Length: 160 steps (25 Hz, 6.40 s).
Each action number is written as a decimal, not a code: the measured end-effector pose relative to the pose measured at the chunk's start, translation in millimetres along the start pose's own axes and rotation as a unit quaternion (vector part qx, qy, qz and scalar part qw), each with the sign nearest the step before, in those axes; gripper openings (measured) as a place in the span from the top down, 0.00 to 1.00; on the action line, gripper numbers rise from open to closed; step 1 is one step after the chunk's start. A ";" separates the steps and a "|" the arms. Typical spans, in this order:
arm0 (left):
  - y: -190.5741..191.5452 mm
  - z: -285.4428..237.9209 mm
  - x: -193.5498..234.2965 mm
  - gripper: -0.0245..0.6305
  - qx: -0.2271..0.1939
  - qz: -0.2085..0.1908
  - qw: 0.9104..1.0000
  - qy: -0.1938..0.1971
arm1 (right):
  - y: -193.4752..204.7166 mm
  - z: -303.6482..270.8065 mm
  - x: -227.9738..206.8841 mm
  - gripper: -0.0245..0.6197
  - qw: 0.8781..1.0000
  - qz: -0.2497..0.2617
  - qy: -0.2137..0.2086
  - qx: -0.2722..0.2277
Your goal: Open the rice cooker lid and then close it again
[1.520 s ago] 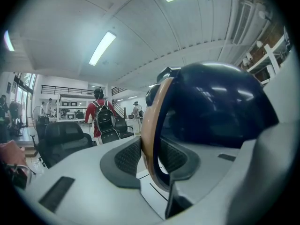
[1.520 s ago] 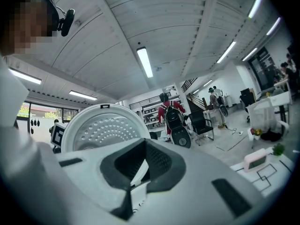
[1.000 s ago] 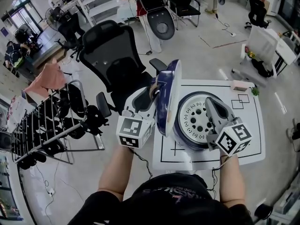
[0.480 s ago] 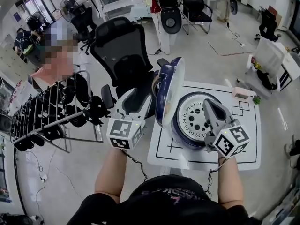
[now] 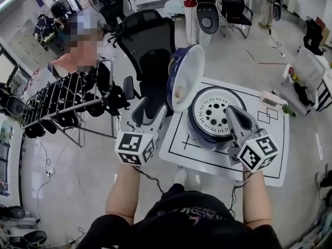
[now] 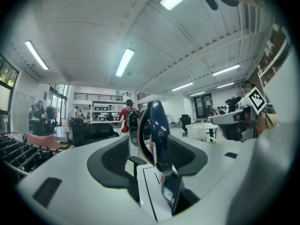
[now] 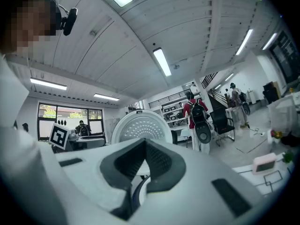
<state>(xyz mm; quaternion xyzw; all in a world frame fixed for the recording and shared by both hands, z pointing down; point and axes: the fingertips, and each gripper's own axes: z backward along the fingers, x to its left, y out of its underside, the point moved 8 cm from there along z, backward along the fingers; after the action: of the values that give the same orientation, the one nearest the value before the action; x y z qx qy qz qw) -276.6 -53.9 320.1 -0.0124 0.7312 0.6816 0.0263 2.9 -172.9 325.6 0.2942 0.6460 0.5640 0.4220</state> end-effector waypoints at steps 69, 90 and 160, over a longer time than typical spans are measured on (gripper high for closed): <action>-6.4 133.3 -161.6 0.51 -0.022 0.025 0.999 0.026 | 11.2 140.3 45.9 0.96 0.998 0.003 -0.058 -0.008; -25.2 70.6 -85.4 0.51 -0.062 0.026 0.997 0.037 | -10.8 74.6 29.3 0.96 0.999 0.023 -0.020 -0.031; -0.6 -183.4 29.9 0.78 0.001 -0.072 0.977 0.200 | -8.8 -51.0 -10.8 0.96 0.977 0.006 0.208 -0.046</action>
<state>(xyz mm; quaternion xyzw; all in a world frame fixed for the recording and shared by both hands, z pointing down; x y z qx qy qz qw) -310.4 -236.4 330.7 -0.2009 0.7192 0.6612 -0.0717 -35.8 -208.3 319.8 0.1544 0.6910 0.6446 0.2884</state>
